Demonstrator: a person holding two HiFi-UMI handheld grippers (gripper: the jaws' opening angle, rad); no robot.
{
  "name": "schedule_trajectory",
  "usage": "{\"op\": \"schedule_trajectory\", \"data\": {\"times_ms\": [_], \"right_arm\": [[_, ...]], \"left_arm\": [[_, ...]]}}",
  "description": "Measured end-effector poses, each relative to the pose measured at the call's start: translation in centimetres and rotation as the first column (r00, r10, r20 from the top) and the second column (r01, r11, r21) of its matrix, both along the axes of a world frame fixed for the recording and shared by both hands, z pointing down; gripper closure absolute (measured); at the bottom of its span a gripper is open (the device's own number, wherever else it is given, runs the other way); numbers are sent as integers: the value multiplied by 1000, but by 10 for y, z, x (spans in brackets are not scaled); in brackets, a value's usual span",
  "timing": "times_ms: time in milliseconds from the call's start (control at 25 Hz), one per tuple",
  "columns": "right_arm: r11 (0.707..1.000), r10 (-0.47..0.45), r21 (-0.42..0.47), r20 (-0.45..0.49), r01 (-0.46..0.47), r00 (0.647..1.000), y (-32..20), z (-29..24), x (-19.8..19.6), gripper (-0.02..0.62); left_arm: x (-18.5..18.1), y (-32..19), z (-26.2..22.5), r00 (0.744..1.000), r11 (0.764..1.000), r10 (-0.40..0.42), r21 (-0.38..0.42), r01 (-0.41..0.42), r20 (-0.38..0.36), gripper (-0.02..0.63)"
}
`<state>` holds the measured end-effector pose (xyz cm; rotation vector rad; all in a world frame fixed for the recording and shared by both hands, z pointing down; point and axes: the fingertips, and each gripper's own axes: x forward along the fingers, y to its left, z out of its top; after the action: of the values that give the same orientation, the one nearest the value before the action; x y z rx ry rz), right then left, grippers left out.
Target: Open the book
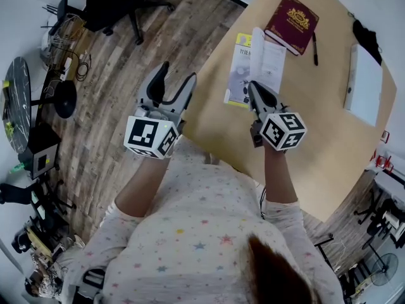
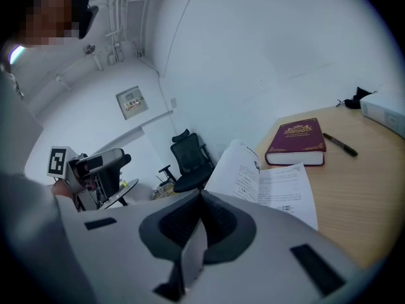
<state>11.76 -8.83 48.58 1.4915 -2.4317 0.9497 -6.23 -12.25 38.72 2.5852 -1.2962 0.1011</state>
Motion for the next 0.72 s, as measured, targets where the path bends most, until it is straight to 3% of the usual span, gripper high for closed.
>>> {"op": "schedule_trajectory", "data": {"times_ms": [160, 440, 720], "right_arm": [[999, -43, -7, -15, 43, 999, -7, 6, -20, 594], [998, 6, -66, -37, -9, 999, -16, 37, -1, 594], [998, 15, -67, -40, -17, 999, -15, 37, -2, 594]], "left_arm": [[-12, -1, -1, 1000, 1000, -21, 2, 21, 1, 347], [-30, -1, 1, 999, 999, -49, -5, 49, 0, 347], [-30, 0, 4, 999, 999, -46, -14, 46, -11, 347]]}}
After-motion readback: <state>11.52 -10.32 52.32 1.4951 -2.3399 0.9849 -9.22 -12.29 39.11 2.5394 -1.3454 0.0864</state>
